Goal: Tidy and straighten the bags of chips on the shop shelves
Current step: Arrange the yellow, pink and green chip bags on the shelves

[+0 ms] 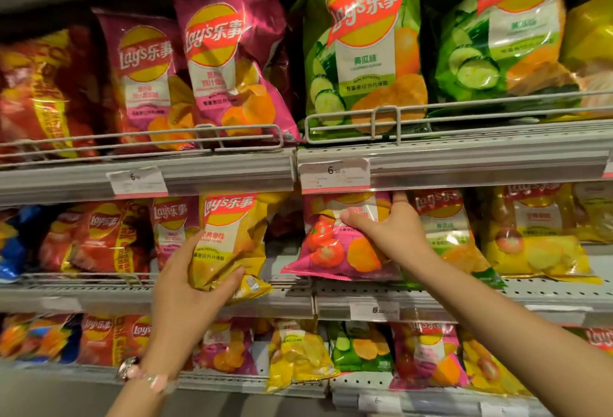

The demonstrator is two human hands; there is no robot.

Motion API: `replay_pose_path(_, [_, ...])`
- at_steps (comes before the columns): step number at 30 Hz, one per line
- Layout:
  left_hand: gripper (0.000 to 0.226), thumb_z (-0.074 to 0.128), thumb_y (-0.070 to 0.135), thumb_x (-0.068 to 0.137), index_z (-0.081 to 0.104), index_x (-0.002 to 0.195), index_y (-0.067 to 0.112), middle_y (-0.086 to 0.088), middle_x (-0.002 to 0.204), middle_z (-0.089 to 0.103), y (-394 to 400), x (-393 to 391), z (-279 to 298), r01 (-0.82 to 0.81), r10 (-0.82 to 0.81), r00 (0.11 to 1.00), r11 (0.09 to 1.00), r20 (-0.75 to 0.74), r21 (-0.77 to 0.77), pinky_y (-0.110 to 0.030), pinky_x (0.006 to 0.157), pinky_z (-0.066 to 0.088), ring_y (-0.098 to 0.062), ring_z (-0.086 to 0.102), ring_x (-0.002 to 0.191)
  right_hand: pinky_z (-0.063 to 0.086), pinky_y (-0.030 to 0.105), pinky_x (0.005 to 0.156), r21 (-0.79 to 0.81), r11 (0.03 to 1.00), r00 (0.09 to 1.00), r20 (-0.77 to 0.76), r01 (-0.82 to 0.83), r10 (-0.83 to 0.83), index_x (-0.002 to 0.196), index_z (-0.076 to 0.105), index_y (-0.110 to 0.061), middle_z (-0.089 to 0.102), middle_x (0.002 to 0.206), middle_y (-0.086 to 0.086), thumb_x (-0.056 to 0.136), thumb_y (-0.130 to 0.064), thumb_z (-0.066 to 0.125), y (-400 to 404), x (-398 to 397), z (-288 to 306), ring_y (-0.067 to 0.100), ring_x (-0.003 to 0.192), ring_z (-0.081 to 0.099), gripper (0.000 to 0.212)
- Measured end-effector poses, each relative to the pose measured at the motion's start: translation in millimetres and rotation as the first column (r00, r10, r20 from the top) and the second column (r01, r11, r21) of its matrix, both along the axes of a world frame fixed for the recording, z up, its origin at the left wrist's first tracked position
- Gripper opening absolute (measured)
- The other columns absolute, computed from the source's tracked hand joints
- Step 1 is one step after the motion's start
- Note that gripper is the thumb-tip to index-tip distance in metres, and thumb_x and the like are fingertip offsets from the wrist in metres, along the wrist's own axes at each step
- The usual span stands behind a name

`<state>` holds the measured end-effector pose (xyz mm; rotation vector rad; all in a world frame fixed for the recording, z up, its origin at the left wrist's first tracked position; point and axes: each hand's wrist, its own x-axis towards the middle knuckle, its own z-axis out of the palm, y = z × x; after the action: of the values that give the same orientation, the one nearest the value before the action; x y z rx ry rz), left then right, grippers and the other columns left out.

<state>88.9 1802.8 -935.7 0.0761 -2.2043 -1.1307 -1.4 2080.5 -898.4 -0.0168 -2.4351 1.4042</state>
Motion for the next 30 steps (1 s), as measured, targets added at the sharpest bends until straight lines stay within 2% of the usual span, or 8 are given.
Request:
replay_pose_path(6, [0.079,0.075,0.058,0.053,0.045,0.126,0.05,0.016,0.117,0.061,-27.5,27.3,-8.1,-0.045,0.045,0.999,0.997,-0.002,0.064,-0.034,0.086,0.048,-0.008,0.057,0.106,0.052,0.038,0.084,0.104,0.994,0.995,0.097,0.019,-0.029,0.115,0.057,-0.01,0.062,0.112,0.01,0.067,-0.062,0.072,-47.9,-14.4,5.2,0.03,0.103,0.06,0.072])
replay_pose_path(11, [0.076,0.074,0.059,0.051,0.048,0.122,0.049,0.017,0.112,0.063,-40.4,36.1,-14.6,-0.079,0.079,0.997,0.994,-0.001,0.07,-0.022,0.077,0.045,-0.003,0.058,0.102,0.046,0.033,0.07,0.232,0.964,0.965,0.254,-0.131,0.07,0.068,0.053,-0.014,0.06,0.076,0.007,0.078,-0.074,0.05,-89.1,-25.2,2.1,0.03,0.09,0.064,0.06])
replay_pose_path(15, [0.078,0.081,0.048,0.058,0.05,0.129,0.038,0.007,0.117,0.063,-44.6,36.3,-20.6,-0.092,0.092,0.996,0.995,-0.003,0.038,-0.025,0.079,0.045,-0.012,0.059,0.106,0.041,0.029,0.075,0.306,0.934,0.948,0.305,-0.184,0.087,0.106,0.061,-0.015,0.065,0.111,0.011,0.083,-0.073,0.043,-120.8,-36.2,-3.5,0.03,0.109,0.06,0.065])
replay_pose_path(17, [0.078,0.083,0.046,0.06,0.049,0.129,0.04,0.009,0.118,0.062,-43.3,36.6,-22.1,-0.104,0.104,0.995,0.994,-0.007,0.035,-0.024,0.079,0.044,-0.012,0.058,0.106,0.039,0.027,0.072,0.351,0.928,0.976,0.211,-0.126,0.053,0.131,0.045,-0.015,0.059,0.119,0.008,0.078,-0.073,0.051,-131.7,-38.4,-10.4,0.028,0.11,0.058,0.078])
replay_pose_path(20, [0.077,0.076,0.058,0.054,0.046,0.124,0.051,0.022,0.112,0.059,-38.5,37.3,-21.9,-0.093,0.094,0.995,0.994,-0.014,0.058,-0.018,0.076,0.041,-0.003,0.055,0.102,0.043,0.029,0.073,0.362,0.93,0.994,0.11,-0.061,0.022,0.139,0.031,-0.018,0.055,0.122,0.004,0.073,-0.07,0.061,-141.5,-40.1,-27.6,0.026,0.108,0.059,0.089])
replay_pose_path(24, [0.073,0.074,0.06,0.054,0.046,0.121,0.056,0.036,0.112,0.052,-31.4,38.1,-21.2,-0.069,0.07,0.997,0.996,-0.024,0.051,-0.022,0.079,0.043,0.009,0.052,0.102,0.047,0.034,0.081,0.495,0.863,0.984,0.175,-0.1,0.014,0.146,0.022,-0.014,0.05,0.133,0.01,0.077,-0.075,0.049,-142.9,-45.0,-38.2,0.03,0.114,0.056,0.096])
replay_pose_path(27, [0.07,0.074,0.058,0.055,0.045,0.119,0.059,0.035,0.114,0.052,-23.6,38.7,-19.9,-0.045,0.046,0.999,0.998,-0.011,0.053,-0.021,0.082,0.043,0.011,0.052,0.105,0.043,0.039,0.091,0.367,0.885,0.943,0.271,-0.287,0.194,0.15,0.011,-0.009,0.043,0.141,0.017,0.087,-0.063,0.047,-133.3,-42.5,-27.9,0.037,0.122,0.05,0.091])
replay_pose_path(30, [0.076,0.074,0.059,0.057,0.048,0.127,0.046,0.022,0.119,0.057,-14.1,36.4,-18.3,-0.02,0.02,1.0,0.999,-0.01,0.029,-0.029,0.088,0.046,-0.001,0.054,0.11,0.044,0.037,0.087,0.104,0.931,0.926,0.187,-0.351,0.328,0.14,0.033,-0.001,0.055,0.127,0.022,0.096,-0.044,0.045,-118.3,-24.1,-16.8,0.037,0.113,0.054,0.063])
